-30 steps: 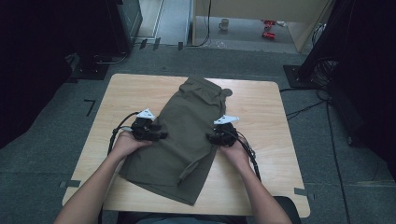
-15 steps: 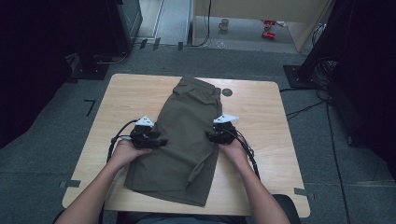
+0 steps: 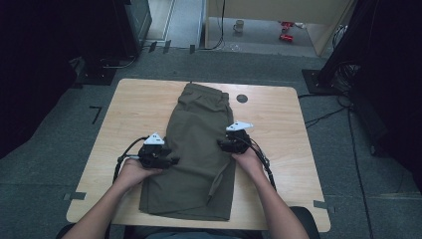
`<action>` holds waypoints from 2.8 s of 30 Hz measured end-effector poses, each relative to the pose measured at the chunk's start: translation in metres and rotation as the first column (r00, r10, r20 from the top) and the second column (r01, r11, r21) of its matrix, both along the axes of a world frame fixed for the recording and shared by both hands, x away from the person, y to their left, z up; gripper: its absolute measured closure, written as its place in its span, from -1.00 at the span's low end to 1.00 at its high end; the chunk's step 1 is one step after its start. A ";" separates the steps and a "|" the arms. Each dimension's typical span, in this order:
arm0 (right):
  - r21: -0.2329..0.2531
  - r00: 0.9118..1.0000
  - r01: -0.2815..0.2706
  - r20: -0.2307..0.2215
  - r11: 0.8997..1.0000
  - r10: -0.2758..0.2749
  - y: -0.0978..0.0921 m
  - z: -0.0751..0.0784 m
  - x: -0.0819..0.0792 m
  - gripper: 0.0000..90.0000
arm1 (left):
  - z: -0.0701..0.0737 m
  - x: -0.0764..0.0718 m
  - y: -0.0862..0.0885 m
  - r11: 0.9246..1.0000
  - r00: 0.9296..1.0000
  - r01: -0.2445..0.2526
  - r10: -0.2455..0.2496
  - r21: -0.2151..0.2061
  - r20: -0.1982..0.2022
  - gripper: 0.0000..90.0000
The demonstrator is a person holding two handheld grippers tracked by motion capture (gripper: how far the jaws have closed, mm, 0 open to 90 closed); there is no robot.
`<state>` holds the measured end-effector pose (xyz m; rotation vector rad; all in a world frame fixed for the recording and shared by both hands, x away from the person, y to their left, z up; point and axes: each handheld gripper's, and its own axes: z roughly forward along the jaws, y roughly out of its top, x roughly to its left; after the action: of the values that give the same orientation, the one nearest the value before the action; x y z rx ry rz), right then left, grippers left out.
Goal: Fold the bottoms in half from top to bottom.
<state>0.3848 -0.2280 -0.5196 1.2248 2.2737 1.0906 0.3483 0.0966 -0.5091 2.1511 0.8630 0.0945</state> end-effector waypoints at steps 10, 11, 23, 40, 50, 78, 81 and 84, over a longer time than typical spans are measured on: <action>-0.016 1.000 -0.013 0.008 1.000 0.013 0.005 -0.001 -0.010 -0.12 | 0.000 -0.014 0.000 1.000 1.000 0.007 -0.007 0.005 0.011 -0.06; -0.013 1.000 -0.014 0.015 1.000 0.014 0.005 -0.001 -0.011 -0.12 | -0.001 -0.017 -0.001 1.000 1.000 0.007 -0.007 0.004 0.014 -0.06; -0.019 1.000 -0.005 0.022 1.000 0.005 0.011 -0.002 -0.032 -0.21 | 0.000 -0.043 -0.005 0.999 0.999 0.026 -0.027 0.031 0.022 -0.13; -0.024 1.000 -0.022 0.015 0.999 0.022 0.018 -0.003 -0.054 -0.40 | 0.001 -0.068 -0.006 0.999 0.999 0.047 -0.047 0.017 0.001 -0.16; -0.032 1.000 -0.029 0.002 0.999 0.029 0.019 -0.003 -0.056 -0.56 | 0.006 -0.059 0.000 0.999 0.999 0.040 -0.040 0.011 -0.010 -0.11; 0.029 0.997 0.038 -0.069 0.999 -0.036 0.006 0.015 -0.004 -0.33 | 0.020 0.017 0.011 0.998 0.998 -0.041 0.038 0.044 0.048 -0.08; 0.035 0.997 0.044 -0.060 0.998 -0.042 0.005 0.018 0.004 -0.35 | 0.025 0.023 0.012 0.998 0.997 -0.044 0.041 0.037 0.064 -0.10; 0.034 0.997 0.064 -0.035 0.997 -0.062 0.003 0.023 0.010 -0.34 | 0.027 0.034 0.014 0.998 0.997 -0.053 0.052 0.021 0.059 -0.10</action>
<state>0.3952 -0.2251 -0.4969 1.3294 2.2338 1.0996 0.3825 0.1107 -0.4825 2.1366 0.8888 0.1936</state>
